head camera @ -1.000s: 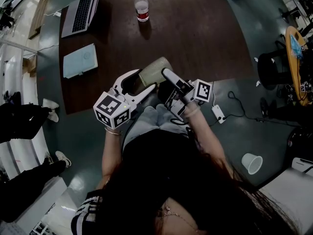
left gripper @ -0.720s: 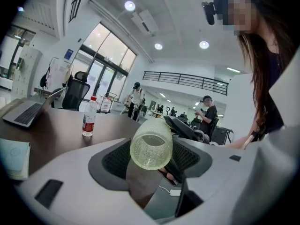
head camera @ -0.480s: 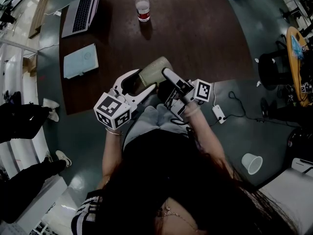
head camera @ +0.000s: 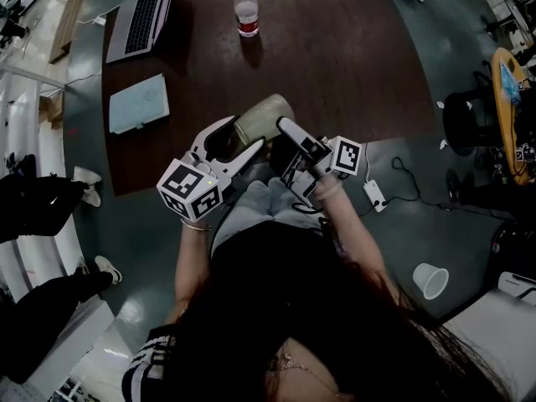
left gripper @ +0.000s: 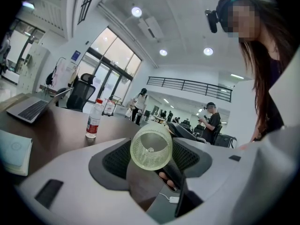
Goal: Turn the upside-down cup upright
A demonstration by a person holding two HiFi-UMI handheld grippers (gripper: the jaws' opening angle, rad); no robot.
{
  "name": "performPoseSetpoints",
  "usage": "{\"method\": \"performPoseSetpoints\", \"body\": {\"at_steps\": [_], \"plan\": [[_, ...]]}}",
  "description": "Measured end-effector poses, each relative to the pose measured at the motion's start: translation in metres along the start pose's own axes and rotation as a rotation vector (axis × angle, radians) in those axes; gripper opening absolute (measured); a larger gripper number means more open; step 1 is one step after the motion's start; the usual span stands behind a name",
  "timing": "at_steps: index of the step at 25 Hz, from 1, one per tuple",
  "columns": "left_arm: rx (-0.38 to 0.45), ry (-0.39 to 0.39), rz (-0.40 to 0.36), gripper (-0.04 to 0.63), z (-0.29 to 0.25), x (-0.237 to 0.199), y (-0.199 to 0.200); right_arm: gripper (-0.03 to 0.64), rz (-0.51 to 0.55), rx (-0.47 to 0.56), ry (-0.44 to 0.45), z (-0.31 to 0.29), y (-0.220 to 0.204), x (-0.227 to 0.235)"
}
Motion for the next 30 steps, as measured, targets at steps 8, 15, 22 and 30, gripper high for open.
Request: {"method": "performPoseSetpoints", "body": {"at_steps": [8,15,22,30], "plan": [[-0.006,0.035,-0.021,0.285,0.005,-0.010,0.005,0.354,0.011,0.017,-0.026,0.001,0.004,0.004],[-0.031,0.082,-0.041,0.279,0.009,-0.022,0.007,0.354,0.063,0.072,-0.094,0.012,0.013,0.009],[-0.104,0.119,-0.060,0.275,0.009,-0.030,-0.001,0.354,0.138,0.129,-0.149,0.024,0.024,0.008],[-0.248,0.149,-0.142,0.275,0.002,-0.034,-0.015,0.351,0.221,0.111,-0.185,0.028,0.021,0.005]]}}
Point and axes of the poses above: the fingertips, and each gripper's own axes: z backward along the fingers, x to its right, y out of its top, the point moved 8 cm from there along z, backward along the fingers, and after that the axes turned 1 degree about -z, right-handed, at the moved point
